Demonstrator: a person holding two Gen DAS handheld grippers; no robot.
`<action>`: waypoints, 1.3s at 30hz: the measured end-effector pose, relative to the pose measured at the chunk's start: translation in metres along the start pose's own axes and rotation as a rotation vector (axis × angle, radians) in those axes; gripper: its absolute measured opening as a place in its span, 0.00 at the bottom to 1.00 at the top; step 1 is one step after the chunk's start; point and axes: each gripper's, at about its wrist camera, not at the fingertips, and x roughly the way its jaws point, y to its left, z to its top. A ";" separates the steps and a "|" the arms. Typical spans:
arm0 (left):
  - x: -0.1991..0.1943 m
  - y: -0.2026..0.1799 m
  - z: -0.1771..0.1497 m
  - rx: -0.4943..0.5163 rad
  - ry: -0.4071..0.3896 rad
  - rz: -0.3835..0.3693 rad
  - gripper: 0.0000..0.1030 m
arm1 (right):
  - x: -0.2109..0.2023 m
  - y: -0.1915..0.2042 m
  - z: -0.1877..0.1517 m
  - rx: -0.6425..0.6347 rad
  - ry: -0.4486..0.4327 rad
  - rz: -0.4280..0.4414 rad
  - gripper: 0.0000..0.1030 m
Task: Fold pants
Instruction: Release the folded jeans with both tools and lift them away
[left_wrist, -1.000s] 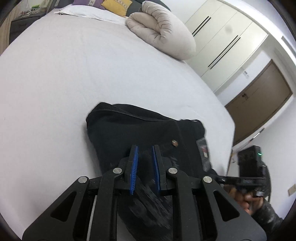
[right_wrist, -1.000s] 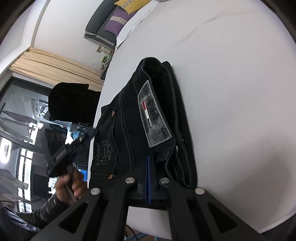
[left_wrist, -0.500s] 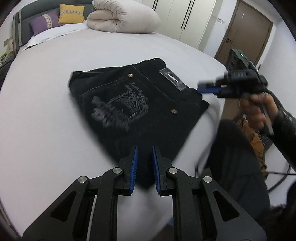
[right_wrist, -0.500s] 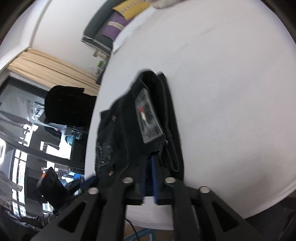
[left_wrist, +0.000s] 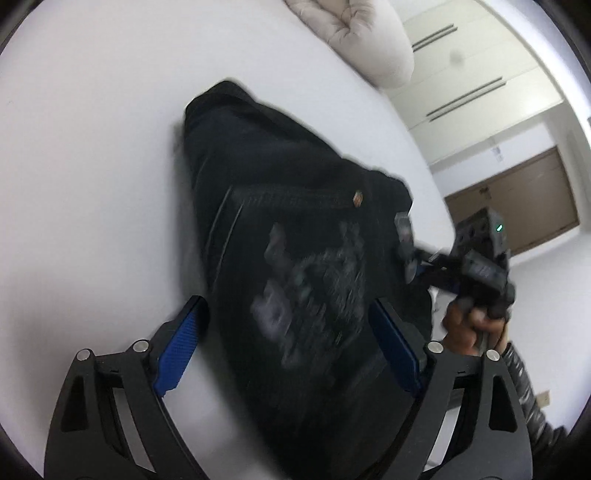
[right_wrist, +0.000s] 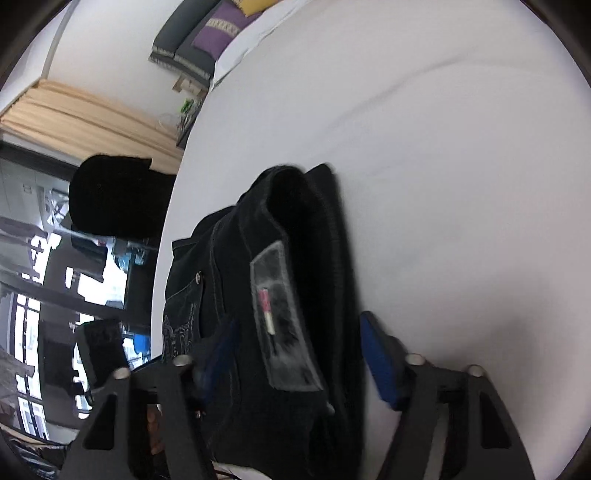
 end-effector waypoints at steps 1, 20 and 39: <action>0.007 -0.002 0.005 0.004 0.027 -0.007 0.78 | 0.004 0.005 0.001 -0.023 0.008 -0.035 0.50; -0.056 -0.008 0.079 0.138 -0.098 0.200 0.22 | 0.014 0.134 0.029 -0.297 -0.096 -0.099 0.20; -0.060 0.195 0.220 0.035 -0.179 0.241 0.38 | 0.181 0.140 0.149 -0.095 0.010 -0.017 0.38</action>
